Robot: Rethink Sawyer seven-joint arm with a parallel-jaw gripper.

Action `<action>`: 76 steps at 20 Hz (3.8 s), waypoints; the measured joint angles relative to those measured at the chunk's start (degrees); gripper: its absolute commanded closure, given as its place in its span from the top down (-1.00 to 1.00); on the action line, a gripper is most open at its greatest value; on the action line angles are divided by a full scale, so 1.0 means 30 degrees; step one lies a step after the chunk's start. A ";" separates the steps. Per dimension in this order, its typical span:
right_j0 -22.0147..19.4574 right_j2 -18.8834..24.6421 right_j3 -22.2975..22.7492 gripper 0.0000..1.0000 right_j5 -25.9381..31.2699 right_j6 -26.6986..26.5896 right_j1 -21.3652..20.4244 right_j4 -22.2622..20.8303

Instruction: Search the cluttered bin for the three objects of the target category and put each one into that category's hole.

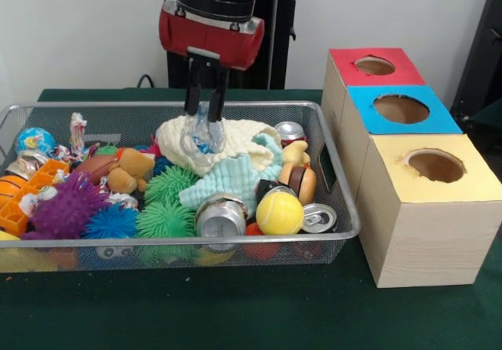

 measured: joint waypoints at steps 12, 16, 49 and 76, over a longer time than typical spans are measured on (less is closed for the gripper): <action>0.0523 0.1027 0.0390 -1.00 0.0000 -0.0119 -0.1923 -0.1044; 0.1057 0.0964 0.0338 -1.00 0.0000 -0.0119 -0.2294 -0.2036; 0.1520 -1.1824 0.3431 -1.00 -0.8406 -0.0107 0.2688 0.6600; 0.1440 -1.3960 0.3830 -1.00 -0.8069 -0.0091 0.3635 0.7352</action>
